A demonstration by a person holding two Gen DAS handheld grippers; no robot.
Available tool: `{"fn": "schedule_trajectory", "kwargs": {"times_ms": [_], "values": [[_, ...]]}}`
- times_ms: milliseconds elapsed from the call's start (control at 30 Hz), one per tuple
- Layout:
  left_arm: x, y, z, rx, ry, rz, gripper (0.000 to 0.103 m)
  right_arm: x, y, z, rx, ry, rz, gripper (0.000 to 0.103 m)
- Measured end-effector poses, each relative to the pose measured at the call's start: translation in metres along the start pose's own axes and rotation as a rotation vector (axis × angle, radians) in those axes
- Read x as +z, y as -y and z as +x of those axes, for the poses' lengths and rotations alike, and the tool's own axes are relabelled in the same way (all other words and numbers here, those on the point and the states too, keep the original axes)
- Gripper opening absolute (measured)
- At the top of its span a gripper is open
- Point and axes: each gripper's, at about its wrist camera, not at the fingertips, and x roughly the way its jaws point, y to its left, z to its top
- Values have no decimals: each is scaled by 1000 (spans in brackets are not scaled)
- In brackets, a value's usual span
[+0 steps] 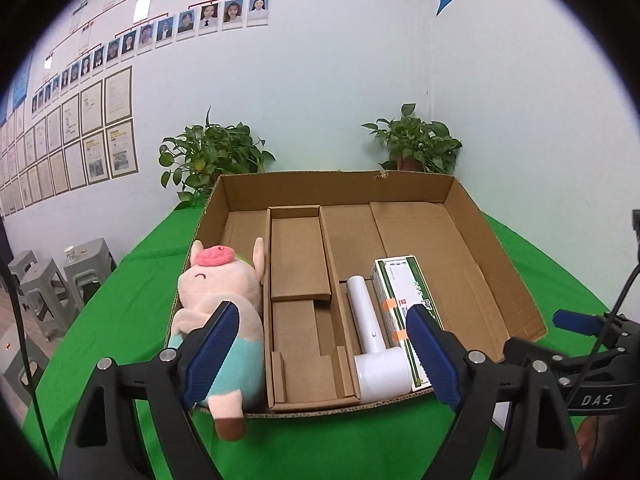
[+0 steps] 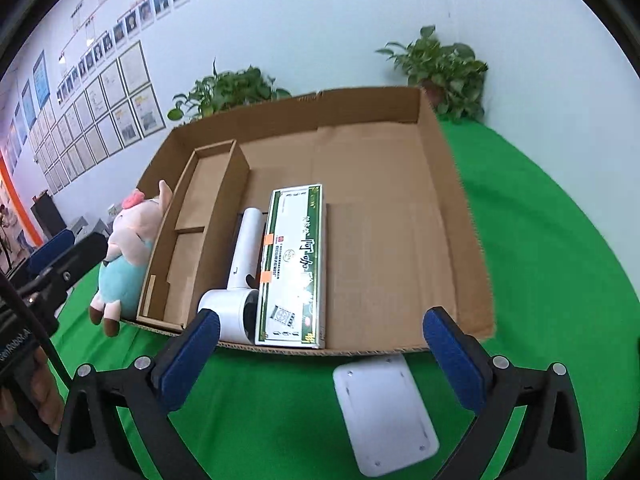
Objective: Organize objects
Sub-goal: 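Move the right tool to the white plastic case on the table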
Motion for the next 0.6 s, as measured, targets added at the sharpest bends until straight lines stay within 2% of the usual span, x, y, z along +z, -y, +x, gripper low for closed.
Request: {"fn": "schedule_trajectory", "kwargs": {"times_ms": [100, 233, 367, 600], "values": [[-4, 1, -4, 44, 0, 1, 86, -11, -5, -7, -4, 67, 10, 102], [-10, -2, -2, 66, -16, -22, 86, -21, -10, -12, 5, 107, -1, 102], [-17, -2, -1, 69, -29, -24, 86, -31, -12, -7, 2, 92, -40, 102], [-31, 6, 8, 54, -79, 10, 86, -51, -1, 10, 72, 43, -55, 102]]}}
